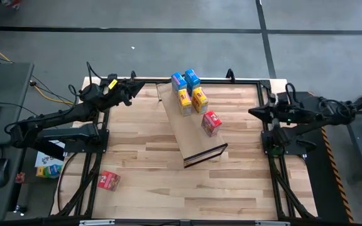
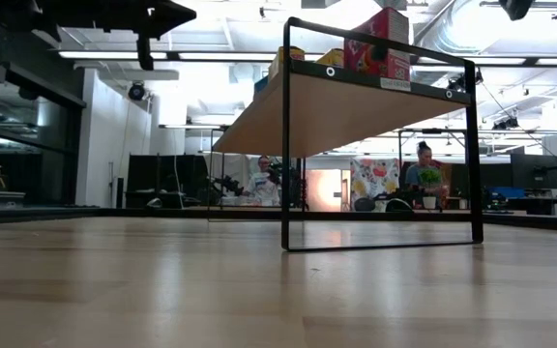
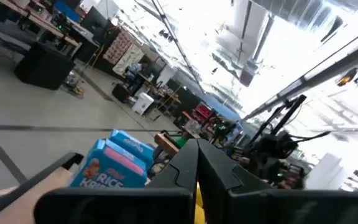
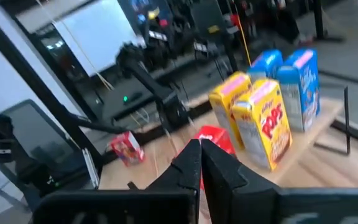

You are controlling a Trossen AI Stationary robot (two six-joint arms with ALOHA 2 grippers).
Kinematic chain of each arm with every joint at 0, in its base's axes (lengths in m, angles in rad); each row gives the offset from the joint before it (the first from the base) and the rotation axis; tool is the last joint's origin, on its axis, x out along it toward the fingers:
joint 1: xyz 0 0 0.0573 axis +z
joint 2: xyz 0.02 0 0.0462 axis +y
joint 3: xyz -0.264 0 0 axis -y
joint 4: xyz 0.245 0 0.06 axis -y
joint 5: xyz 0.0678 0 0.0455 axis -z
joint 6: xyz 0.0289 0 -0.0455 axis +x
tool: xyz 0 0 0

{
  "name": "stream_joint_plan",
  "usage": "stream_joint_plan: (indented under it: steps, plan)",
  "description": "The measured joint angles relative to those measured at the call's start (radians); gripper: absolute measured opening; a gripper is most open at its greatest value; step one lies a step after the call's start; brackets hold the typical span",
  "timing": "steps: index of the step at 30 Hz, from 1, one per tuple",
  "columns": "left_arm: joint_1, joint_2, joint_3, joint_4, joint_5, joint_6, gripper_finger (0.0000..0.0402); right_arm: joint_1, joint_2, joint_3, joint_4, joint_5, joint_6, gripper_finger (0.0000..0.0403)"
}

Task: Stack cereal on shelf
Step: Put the red cereal box on the shelf

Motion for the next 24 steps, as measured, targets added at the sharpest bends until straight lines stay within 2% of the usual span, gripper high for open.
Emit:
stream_joint_plan:
  steps: [7,24]
  plan:
    - [-0.036,0.000,0.000,-0.001,-0.038,-0.020,0.0000,0.000,-0.086,-0.050,0.059,-0.021,-0.087,0.0002]
    - [-0.046,0.000,0.000,-0.002,-0.062,0.009,0.0000,0.000,-0.089,-0.050,0.071,-0.009,-0.126,0.0000]
